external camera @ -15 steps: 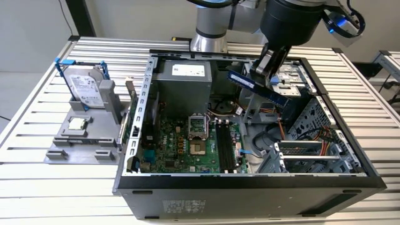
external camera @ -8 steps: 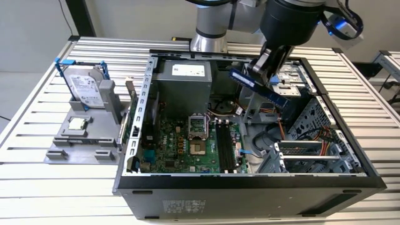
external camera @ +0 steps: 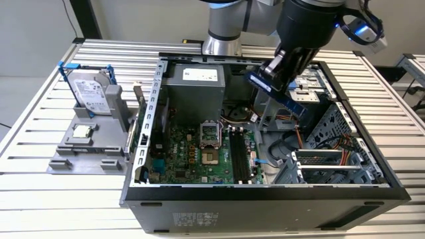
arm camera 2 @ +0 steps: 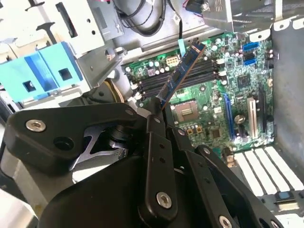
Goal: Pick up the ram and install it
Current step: 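Insert the ram into the slot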
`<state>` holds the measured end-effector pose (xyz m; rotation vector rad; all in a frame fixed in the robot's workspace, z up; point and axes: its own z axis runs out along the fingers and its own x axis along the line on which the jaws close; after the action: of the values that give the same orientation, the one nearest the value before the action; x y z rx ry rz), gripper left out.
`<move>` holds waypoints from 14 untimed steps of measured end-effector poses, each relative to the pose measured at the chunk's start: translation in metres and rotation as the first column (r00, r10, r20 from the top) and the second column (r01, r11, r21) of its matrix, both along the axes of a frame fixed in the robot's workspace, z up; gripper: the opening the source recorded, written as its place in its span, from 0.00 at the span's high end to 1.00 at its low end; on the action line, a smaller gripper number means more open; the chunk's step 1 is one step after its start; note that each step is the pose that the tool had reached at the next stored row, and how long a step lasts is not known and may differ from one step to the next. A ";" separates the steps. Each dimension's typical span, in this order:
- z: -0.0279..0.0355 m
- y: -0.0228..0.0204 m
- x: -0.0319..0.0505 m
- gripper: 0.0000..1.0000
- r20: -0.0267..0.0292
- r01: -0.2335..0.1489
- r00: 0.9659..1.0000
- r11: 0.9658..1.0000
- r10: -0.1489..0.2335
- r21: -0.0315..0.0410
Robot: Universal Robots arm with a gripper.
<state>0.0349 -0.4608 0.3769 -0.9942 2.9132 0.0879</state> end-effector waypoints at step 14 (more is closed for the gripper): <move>0.0000 0.0000 -0.0008 1.00 0.000 0.202 0.979 0.979 -0.202 0.000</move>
<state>0.0341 -0.4608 0.3769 -0.6919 2.9940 0.0774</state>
